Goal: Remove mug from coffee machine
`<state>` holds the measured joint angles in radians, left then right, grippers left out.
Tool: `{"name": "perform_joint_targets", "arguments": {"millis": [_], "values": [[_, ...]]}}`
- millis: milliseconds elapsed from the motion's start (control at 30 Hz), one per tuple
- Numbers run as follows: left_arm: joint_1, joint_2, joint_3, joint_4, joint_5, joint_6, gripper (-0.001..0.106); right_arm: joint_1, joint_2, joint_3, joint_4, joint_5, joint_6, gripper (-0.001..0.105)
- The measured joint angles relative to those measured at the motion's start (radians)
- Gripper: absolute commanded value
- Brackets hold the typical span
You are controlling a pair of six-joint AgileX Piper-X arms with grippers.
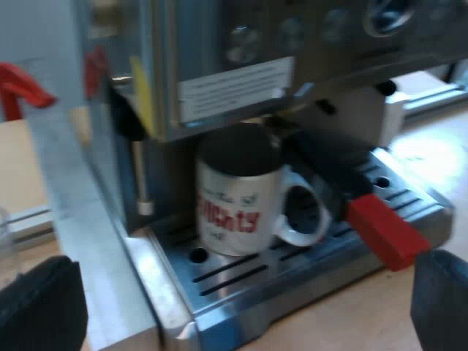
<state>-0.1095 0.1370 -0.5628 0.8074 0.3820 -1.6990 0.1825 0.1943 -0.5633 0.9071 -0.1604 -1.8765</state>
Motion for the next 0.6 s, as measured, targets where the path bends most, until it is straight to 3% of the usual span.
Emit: {"name": "perform_joint_targets", "arguments": {"millis": [200,600], "values": [[0.0,0.056,0.052,-0.056,0.1,0.0,0.09,0.146,0.103,-0.008,-0.103,-0.029,-0.023,0.072],[0.0,0.064,0.224,-0.256,0.173,0.0,0.09,0.413,0.291,-0.009,-0.255,-0.019,-0.027,0.072]]}}
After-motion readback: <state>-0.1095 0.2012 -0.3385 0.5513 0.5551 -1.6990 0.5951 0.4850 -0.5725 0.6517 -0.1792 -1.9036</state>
